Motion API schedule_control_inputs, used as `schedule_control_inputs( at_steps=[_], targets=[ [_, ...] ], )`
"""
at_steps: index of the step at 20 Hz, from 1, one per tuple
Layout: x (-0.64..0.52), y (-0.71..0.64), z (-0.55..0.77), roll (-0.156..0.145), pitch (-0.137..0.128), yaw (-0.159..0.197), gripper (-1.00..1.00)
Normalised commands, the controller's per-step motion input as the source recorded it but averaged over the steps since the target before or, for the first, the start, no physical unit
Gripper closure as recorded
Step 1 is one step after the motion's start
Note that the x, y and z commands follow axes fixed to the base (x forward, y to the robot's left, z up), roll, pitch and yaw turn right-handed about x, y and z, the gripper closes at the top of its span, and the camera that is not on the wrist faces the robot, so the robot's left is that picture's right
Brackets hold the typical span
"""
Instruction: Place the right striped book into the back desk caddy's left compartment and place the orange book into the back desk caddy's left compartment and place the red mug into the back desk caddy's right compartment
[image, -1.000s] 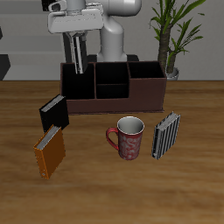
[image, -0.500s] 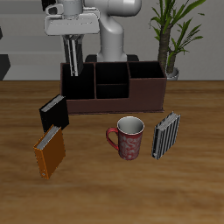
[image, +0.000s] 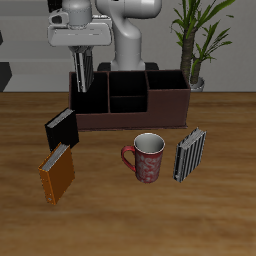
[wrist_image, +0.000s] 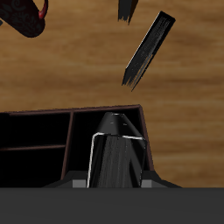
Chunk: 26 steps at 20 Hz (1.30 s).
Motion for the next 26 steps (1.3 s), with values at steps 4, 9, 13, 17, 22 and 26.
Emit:
schedule_control_inputs(
  at_steps=[4, 9, 13, 17, 22, 26],
  targets=[
    [-0.07, 0.12, 0.08, 0.048, 0.04, -0.026, 1.0],
    [0.02, 0.05, -0.01, 0.014, 0.033, -0.024, 1.0],
    [0.05, -0.07, -0.06, -0.024, -0.003, 0.0, 1.0],
    [0.05, -0.11, -0.06, -0.023, 0.021, -0.007, 1.0],
    [0.03, -0.08, -0.06, -0.013, 0.028, -0.023, 1.0],
    [0.02, -0.02, -0.04, -0.014, 0.003, 0.009, 1.0]
  ],
)
